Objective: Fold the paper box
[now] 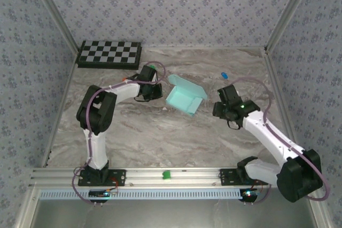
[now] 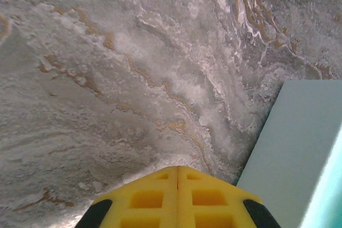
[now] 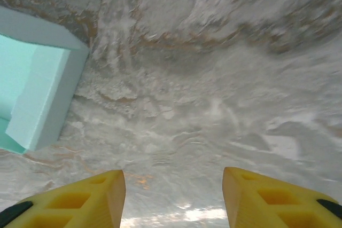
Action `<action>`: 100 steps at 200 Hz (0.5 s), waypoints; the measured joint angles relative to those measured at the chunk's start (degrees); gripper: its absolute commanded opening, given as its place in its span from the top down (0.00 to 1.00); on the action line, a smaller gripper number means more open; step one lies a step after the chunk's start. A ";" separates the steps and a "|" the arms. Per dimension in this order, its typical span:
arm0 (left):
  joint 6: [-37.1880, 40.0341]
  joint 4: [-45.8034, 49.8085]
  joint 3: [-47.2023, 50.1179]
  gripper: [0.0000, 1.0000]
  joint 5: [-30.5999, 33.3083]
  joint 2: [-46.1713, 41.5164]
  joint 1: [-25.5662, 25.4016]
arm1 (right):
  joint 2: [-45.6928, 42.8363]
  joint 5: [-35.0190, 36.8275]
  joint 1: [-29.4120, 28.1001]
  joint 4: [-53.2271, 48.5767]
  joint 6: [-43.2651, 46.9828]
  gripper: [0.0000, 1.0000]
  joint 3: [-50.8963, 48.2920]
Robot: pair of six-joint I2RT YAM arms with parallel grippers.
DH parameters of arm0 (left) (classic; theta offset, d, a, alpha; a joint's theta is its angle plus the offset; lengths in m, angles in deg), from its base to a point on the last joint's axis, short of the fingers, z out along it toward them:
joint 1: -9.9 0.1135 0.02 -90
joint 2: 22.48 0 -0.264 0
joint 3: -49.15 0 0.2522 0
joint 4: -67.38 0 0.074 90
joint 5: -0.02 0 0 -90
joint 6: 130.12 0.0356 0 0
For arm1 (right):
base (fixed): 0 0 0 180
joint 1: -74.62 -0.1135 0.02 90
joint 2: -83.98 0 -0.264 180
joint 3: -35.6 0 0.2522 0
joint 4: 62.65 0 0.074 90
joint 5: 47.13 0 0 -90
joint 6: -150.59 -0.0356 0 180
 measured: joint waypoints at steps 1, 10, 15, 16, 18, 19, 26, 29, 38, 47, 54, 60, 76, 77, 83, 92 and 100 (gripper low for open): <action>-0.02 -0.02 0.00 1.00 -0.09 0.04 0.00 | 0.02 -0.13 0.00 0.24 -0.13 0.49 -0.15; -0.02 -0.15 0.00 1.00 -0.68 0.13 0.00 | 0.22 -1.51 0.00 2.82 -1.77 0.49 -1.73; -0.02 -0.22 0.00 1.00 -1.05 0.17 0.00 | 0.48 -2.25 0.00 4.35 -2.49 0.49 -2.29; -0.02 -0.24 0.00 1.00 -1.09 0.17 0.00 | 0.52 -2.34 0.00 4.55 -2.60 0.49 -2.36; -0.02 -0.28 0.00 1.00 -1.22 0.17 0.00 | 0.72 -2.56 0.00 5.16 -2.86 0.49 -2.54; -0.02 -0.31 0.00 1.00 -1.29 0.17 0.00 | 0.81 -2.62 0.00 5.38 -2.95 0.49 -2.60; 0.00 -0.52 0.00 1.00 -1.73 0.17 0.00 | 1.60 -3.37 0.00 7.21 -3.76 0.50 -2.89; 0.00 -0.63 0.00 1.00 -1.97 0.17 0.00 | 1.97 -3.61 0.00 7.80 -4.00 0.50 -2.91; 0.00 -1.01 0.00 1.00 -2.60 0.17 0.00 | 3.50 -4.31 0.00 10.08 -4.76 0.50 -2.89; 0.00 -1.33 0.00 1.00 -3.19 0.20 0.00 | 5.22 -4.94 0.00 12.22 -5.29 0.50 -2.86; 0.00 -1.49 0.00 1.00 -3.65 0.20 -0.02 | 6.29 -5.20 0.00 13.40 -5.51 0.51 -2.86; 0.00 -1.62 0.00 1.00 -4.02 0.20 -0.04 | 7.21 -5.40 0.00 14.32 -5.70 0.51 -2.82; 0.00 -1.90 0.11 1.00 -4.79 0.17 -0.04 | 9.27 -5.90 0.11 16.06 -5.88 0.51 -2.56; 0.00 -1.90 0.11 1.00 -4.79 0.17 -0.04 | 9.33 -5.92 0.11 16.09 -5.90 0.51 -2.54; 0.00 -2.16 0.28 1.00 -5.03 0.17 -0.09 | 9.92 -6.01 0.22 16.48 -5.90 0.51 -2.34; -0.02 -2.73 0.79 1.00 -5.40 0.13 -0.15 | 10.80 -6.19 0.48 16.98 -5.88 0.51 -1.73; -0.04 -3.08 1.33 1.00 -5.70 0.11 -0.20 | 11.61 -6.40 0.87 17.62 -5.81 0.51 -1.11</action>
